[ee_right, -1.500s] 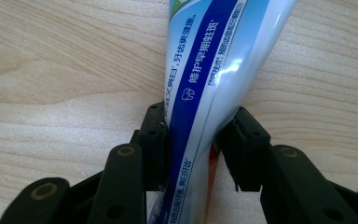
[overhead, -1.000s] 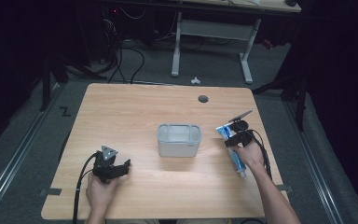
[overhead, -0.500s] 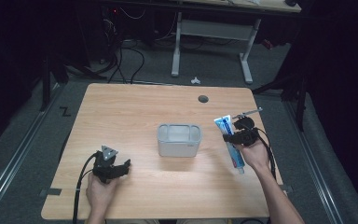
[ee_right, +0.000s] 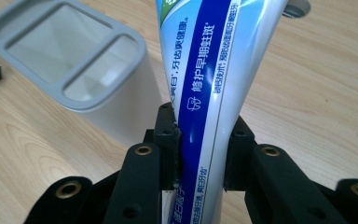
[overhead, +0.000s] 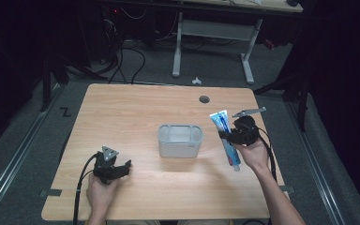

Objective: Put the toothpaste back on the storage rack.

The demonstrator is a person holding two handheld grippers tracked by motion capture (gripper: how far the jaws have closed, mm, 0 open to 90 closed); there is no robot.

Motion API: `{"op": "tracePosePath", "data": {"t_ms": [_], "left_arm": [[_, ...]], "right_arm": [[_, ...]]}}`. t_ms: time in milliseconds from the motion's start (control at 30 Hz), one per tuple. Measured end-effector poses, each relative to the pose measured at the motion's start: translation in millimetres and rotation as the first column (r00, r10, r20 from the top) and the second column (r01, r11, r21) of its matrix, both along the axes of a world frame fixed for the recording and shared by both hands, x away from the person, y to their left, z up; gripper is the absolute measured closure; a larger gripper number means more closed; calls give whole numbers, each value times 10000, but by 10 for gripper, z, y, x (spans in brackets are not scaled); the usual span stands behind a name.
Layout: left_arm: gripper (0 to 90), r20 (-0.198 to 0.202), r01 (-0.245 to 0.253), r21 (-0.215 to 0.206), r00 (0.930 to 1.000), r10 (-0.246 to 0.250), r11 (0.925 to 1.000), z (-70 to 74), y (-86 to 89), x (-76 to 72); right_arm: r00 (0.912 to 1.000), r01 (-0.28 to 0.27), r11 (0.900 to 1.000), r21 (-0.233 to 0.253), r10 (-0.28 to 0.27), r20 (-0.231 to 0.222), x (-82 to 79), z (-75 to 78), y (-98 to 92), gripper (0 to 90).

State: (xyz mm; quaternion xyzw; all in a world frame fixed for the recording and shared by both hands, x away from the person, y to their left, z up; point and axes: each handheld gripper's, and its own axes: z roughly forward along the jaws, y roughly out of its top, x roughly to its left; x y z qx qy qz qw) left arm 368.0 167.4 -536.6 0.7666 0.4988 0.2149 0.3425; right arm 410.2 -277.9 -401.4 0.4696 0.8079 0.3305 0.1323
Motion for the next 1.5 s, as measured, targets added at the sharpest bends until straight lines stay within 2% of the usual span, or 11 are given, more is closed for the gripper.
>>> {"op": "tracePosePath", "data": {"t_ms": [167,333,467,933,1300,1500], "left_arm": [[254,1,-1,1,10000,1,10000,0,0,0],[254,13,-9,2,10000,9,10000,-1,-1,0],[253,14,-8,3,10000,8,10000,-1,-1,1],[253,7,2,7,10000,-2,10000,-1,0,2],[254,12,4,7,10000,-4,10000,-1,0,3],[254,8,8,7,10000,-8,10000,-1,0,3]], "right_arm": [[9992,-241,9996,176,235,321,-36,77,62,729],[9954,-610,9958,688,556,780,-59,187,116,730],[9929,-760,9930,907,670,984,-57,224,157,731],[9845,-1176,9843,1313,983,1450,-61,384,267,737],[9792,-1391,9793,1473,1139,1680,-31,446,350,738],[9730,-1593,9734,1648,1266,1929,0,488,440,739]]}}
